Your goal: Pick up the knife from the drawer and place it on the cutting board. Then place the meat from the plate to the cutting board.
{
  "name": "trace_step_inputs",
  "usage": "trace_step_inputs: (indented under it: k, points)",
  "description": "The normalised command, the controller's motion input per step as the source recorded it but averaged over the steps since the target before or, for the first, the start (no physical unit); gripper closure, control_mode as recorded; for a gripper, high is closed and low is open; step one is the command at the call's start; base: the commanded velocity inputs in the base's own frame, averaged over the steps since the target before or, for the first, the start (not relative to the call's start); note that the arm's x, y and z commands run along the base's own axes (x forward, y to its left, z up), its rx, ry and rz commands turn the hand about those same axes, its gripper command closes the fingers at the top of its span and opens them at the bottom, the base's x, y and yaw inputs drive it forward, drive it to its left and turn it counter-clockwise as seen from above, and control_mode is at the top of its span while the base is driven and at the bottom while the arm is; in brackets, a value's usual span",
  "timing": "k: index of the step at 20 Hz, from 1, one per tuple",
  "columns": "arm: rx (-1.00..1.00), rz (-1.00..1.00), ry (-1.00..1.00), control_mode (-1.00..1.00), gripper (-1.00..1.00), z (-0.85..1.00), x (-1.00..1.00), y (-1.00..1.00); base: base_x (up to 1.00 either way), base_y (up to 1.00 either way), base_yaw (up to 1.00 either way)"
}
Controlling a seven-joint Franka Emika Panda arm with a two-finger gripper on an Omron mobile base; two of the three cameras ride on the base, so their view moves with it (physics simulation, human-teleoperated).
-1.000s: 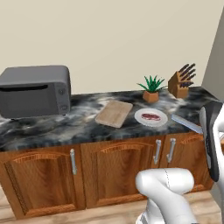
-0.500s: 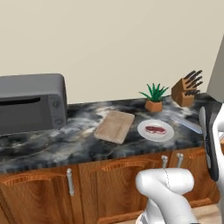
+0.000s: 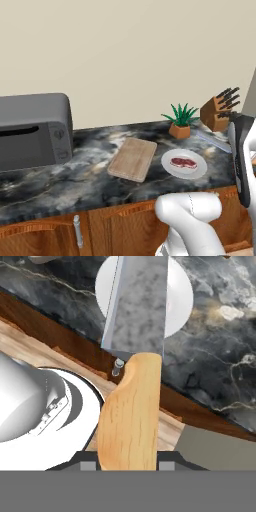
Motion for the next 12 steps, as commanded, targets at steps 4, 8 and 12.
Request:
trace_step_inputs:
  k: [4,8,12]
  points:
    - [0.00,0.00,0.00,1.00,1.00,0.00,0.00,0.00,0.57,-0.13,0.00]
    - [0.00,0.00,0.00,1.00,1.00,0.00,0.00,0.00,0.55,-0.08,0.00]
    - [0.00,0.00,0.00,1.00,1.00,0.00,0.00,0.00,0.44,-0.01,0.00]
